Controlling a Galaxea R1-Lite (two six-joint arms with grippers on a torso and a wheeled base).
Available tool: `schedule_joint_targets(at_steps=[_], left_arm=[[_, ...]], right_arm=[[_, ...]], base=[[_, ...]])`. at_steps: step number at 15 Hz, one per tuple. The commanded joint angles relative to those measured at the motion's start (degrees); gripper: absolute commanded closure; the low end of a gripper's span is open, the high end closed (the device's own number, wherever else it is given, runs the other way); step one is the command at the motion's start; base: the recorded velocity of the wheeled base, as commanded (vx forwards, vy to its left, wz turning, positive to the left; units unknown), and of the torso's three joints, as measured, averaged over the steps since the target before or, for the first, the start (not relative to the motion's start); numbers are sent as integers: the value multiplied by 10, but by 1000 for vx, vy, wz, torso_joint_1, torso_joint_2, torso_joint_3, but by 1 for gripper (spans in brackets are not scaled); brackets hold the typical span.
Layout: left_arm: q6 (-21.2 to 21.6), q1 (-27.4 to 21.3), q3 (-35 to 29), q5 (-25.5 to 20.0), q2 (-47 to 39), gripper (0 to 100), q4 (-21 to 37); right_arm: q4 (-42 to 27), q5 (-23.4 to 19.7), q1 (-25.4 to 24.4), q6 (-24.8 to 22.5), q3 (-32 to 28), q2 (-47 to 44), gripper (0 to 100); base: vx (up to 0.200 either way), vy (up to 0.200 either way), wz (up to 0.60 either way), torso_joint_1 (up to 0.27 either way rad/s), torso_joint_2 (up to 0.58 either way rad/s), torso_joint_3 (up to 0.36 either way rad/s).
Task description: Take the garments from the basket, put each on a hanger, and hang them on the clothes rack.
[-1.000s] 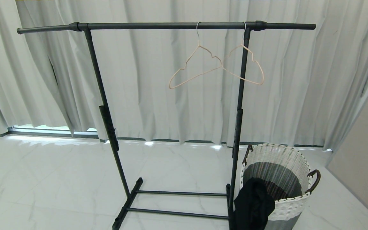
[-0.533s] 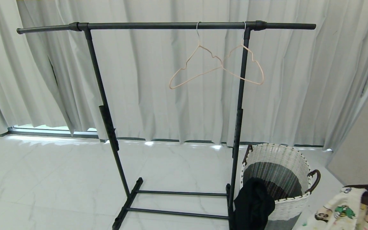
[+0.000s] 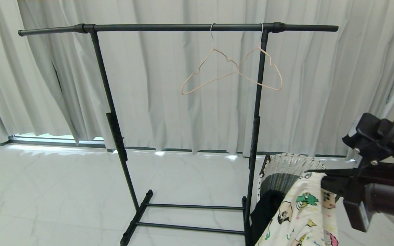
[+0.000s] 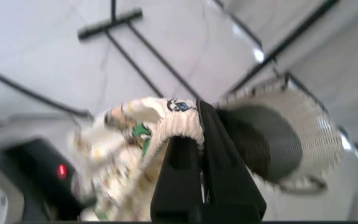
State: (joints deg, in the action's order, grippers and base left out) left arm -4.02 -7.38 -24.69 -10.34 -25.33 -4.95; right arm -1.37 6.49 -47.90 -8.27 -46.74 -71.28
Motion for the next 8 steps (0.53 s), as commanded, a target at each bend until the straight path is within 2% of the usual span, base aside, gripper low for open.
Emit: schedule_joint_targets(at_steps=[1,2,4,6,7,8], left_arm=[[-15,-128,-173,5,-253,0,-52],[-15,-164,-206,32,-304,0,-58],[-16,-263,-217,114,-365,0,-58],[-33,-389,-178,190,-400,0,-59],[-46,-432,-162,211,-405,0,-59],[-81,-491,-145,245,-417,0,-59]], right_arm=[[80,2,-30,10,-8,-82,100],[91,2,-36,10,-33,-107,100],[93,2,-42,11,-89,-151,100],[93,1,-44,11,-142,-189,100],[93,1,-47,11,-152,-195,100],[93,1,-54,11,-164,-202,100]], base=[[0,0,0,0,0,0],[0,0,0,0,0,0],[0,0,0,0,0,0],[0,0,0,0,0,0],[0,0,0,0,0,0],[0,0,0,0,0,0]])
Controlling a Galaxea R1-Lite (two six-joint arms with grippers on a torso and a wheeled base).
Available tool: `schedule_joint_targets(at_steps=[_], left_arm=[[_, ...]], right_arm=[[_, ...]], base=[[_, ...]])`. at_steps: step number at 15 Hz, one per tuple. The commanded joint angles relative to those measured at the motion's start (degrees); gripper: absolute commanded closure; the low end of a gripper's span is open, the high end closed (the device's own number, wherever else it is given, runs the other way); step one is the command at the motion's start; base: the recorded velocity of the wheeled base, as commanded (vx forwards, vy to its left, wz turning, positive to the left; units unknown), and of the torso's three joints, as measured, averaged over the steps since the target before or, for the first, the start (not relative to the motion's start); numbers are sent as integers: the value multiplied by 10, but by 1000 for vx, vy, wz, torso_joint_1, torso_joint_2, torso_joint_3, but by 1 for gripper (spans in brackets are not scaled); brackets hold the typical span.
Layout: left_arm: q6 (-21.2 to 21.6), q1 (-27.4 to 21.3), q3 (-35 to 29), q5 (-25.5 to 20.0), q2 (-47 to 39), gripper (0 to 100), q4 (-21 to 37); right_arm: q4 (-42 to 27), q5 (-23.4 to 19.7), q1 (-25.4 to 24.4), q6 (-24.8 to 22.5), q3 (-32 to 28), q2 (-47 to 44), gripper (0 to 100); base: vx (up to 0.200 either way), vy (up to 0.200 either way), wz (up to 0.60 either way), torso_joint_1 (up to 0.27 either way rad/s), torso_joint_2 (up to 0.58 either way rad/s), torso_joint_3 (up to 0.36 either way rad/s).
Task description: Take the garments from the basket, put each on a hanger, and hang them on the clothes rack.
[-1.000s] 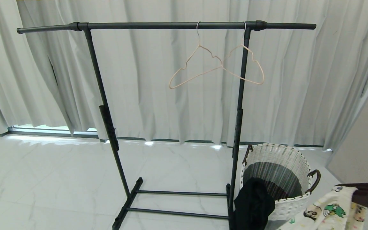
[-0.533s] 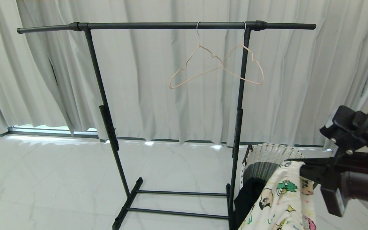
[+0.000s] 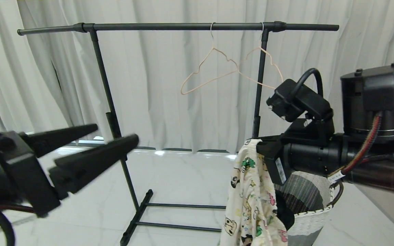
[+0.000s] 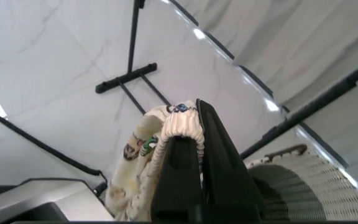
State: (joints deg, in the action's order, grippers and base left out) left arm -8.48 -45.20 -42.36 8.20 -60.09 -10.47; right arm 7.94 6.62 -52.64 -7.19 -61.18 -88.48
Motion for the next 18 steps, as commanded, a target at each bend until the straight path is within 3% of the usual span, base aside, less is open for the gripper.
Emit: schedule_joint_targets(at_steps=[1,4,5,11,15,18], left_arm=[[-70,-154,34,95,-88,0,-3],[-149,-223,36,157,-154,0,-3],[-146,-228,40,156,-170,0,-3],[-148,-216,28,157,-238,0,-3],[-153,-180,-30,157,-266,0,-4],[-185,-172,-55,159,-285,0,-4]], right_arm=[[0,1,-9,0,-25,-32,100],[0,1,-22,2,-30,-32,100],[0,1,-33,4,-33,-31,100],[0,1,-81,15,-54,-30,100],[0,1,-88,14,-58,-28,100],[0,1,-97,14,-58,-26,100]], base=[[0,0,0,0,0,0],[0,0,0,0,0,0],[0,0,0,0,0,0],[0,0,0,0,0,0],[0,0,0,0,0,0],[0,0,0,0,0,0]])
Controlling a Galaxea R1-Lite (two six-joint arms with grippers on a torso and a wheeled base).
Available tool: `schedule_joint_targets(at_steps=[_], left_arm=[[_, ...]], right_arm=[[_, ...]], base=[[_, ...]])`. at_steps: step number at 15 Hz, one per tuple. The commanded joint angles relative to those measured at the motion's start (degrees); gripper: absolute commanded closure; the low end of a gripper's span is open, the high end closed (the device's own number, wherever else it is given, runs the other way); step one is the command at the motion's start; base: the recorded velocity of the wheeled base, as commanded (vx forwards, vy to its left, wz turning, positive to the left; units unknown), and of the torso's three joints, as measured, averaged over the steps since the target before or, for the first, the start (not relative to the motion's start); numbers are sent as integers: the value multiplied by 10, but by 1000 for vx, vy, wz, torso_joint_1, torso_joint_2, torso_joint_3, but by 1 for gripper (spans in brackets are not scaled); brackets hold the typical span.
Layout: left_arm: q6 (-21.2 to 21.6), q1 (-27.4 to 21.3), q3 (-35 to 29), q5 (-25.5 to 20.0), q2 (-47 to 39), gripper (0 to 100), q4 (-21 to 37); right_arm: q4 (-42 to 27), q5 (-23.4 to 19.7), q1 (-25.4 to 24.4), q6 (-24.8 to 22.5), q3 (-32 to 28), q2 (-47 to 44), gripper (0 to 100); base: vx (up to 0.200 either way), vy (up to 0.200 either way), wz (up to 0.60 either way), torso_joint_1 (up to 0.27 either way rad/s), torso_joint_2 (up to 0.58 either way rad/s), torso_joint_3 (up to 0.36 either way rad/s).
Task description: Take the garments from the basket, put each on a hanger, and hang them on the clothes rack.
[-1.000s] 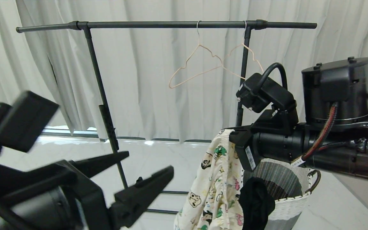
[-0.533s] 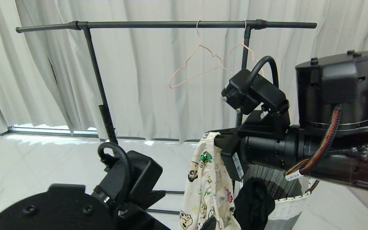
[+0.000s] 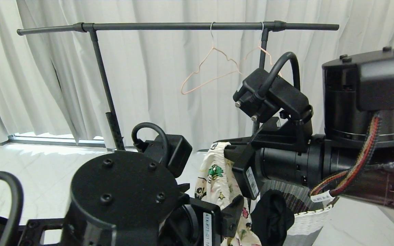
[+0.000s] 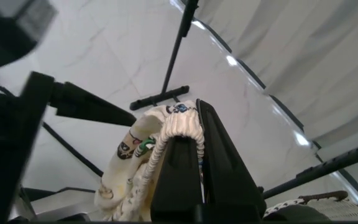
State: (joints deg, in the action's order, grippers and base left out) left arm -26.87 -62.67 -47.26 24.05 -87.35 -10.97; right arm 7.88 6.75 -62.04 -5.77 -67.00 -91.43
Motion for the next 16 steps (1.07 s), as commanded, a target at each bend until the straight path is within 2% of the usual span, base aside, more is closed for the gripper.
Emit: schedule_joint_targets(at_steps=[1,7,12,16], left_arm=[[-2,4,5,2,-14,0,1],[-2,4,89,28,-12,0,0],[-3,2,142,28,-10,0,-15],[-2,-18,196,28,34,0,-16]], right_arm=[[0,0,-3,0,0,6,100],[-1,23,-5,-1,-9,20,100],[-13,29,-4,0,-7,48,100],[-18,46,15,0,-4,61,100]], base=[[0,0,0,0,0,0],[0,0,0,0,0,0],[0,0,0,0,0,0],[0,0,0,0,0,0]])
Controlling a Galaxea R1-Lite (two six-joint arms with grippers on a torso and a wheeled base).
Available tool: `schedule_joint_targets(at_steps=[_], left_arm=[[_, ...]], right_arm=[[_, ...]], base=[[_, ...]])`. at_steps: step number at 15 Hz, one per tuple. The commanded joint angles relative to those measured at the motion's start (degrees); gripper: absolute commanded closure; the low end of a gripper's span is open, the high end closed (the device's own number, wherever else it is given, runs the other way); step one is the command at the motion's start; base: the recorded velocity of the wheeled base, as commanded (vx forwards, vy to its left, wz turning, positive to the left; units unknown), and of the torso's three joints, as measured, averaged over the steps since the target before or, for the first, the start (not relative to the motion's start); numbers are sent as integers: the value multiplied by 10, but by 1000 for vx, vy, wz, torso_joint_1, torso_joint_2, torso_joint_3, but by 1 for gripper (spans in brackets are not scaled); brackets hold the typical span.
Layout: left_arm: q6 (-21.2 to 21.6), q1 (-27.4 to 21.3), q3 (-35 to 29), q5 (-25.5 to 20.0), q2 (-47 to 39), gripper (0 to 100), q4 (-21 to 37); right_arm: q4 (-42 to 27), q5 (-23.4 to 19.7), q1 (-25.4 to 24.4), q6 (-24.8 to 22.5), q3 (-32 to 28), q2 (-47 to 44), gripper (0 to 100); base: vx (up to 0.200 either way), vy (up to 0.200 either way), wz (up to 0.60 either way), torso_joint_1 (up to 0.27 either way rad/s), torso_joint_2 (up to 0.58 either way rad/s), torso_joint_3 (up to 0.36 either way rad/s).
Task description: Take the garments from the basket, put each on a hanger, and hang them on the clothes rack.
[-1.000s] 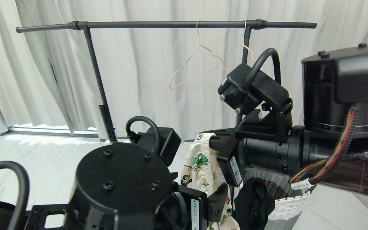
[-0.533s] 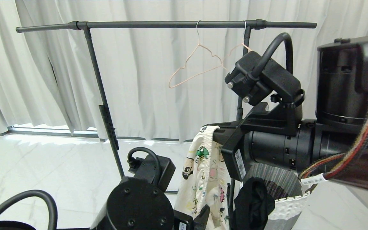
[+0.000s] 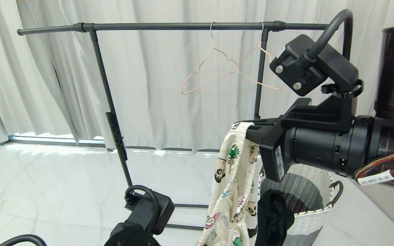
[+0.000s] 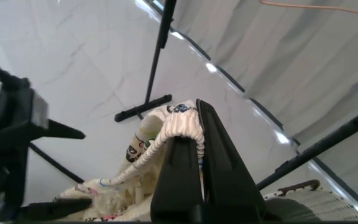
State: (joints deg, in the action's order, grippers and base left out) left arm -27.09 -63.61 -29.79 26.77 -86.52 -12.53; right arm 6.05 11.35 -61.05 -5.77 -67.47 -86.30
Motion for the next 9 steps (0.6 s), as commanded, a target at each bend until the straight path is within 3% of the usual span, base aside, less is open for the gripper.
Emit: schedule_joint_targets(at_steps=[1,6,7,9], left_arm=[[0,-12,38,0,36,0,0],[-1,-12,63,0,67,0,0],[-1,-12,63,0,70,100,0],[-1,-12,63,0,75,100,-1]], right_arm=[[-1,1,7,0,1,10,100],[-2,3,7,0,2,10,100],[-2,5,7,0,2,10,100],[-2,6,8,0,4,10,100]], base=[[0,0,0,0,0,0],[0,0,0,0,0,0],[0,0,0,0,0,0],[0,0,0,0,0,0]])
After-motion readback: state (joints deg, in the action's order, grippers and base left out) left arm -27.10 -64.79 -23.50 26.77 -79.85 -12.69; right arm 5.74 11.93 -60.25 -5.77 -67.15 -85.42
